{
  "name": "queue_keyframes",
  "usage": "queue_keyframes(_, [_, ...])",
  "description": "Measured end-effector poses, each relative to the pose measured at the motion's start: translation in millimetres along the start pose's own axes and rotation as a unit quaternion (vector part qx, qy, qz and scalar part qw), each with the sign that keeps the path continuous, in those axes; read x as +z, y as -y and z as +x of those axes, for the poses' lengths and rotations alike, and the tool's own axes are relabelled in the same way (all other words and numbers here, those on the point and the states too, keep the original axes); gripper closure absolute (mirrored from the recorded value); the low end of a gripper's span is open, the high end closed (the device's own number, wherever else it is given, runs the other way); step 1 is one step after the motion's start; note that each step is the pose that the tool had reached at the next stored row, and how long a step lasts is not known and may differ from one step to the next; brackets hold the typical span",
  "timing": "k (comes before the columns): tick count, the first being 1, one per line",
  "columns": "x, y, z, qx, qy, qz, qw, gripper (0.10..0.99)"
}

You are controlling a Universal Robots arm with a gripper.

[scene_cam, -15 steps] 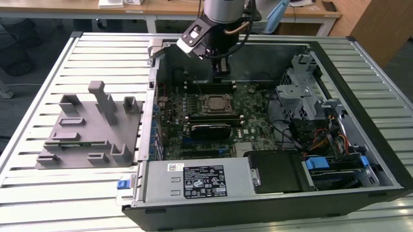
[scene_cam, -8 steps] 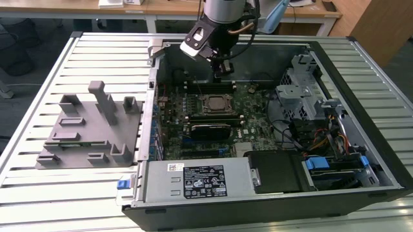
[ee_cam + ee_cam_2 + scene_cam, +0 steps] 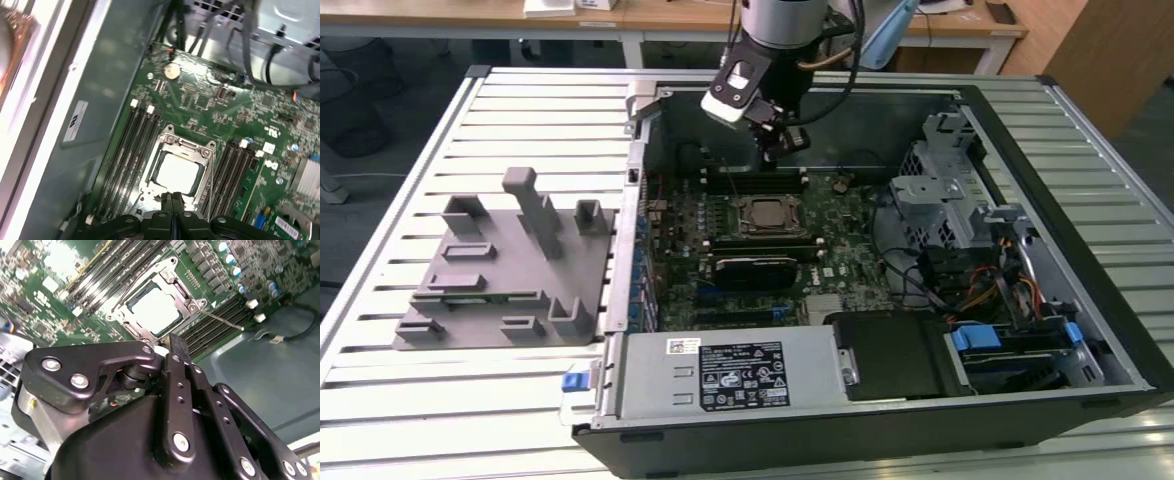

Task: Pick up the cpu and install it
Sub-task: 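Install the first cpu locking lever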

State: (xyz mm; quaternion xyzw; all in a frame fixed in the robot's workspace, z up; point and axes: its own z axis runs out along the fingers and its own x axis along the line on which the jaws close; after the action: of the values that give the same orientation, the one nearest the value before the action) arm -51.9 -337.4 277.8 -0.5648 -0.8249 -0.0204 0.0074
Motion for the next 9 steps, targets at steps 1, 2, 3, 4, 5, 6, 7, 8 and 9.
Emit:
queue_keyframes(1, [0.0,0.0,0.0,-0.009,-0.0001,0.0004,1.0,0.98])
queue_keyframes(2, [0.1,0.0,0.0,-0.018,-0.0001,0.0008,0.9998,0.98])
queue_keyframes(3, [0.2,0.0,0.0,-0.027,-0.0001,0.0012,0.9996,0.98])
queue_keyframes(4, [0.2,0.0,0.0,-0.036,0.0,0.0016,0.9994,0.98])
queue_keyframes(5, [0.2,0.0,0.0,-0.045,0.0001,0.0021,0.999,0.98])
queue_keyframes(6, [0.3,0.0,0.0,-0.055,0.0002,0.0026,0.9985,0.98])
queue_keyframes(7, [0.4,0.0,0.0,-0.064,0.0003,0.003,0.998,0.98])
queue_keyframes(8, [0.4,0.0,0.0,-0.073,0.0005,0.0034,0.9974,0.98])
queue_keyframes(9, [0.5,0.0,0.0,-0.082,0.0006,0.0039,0.9967,0.98])
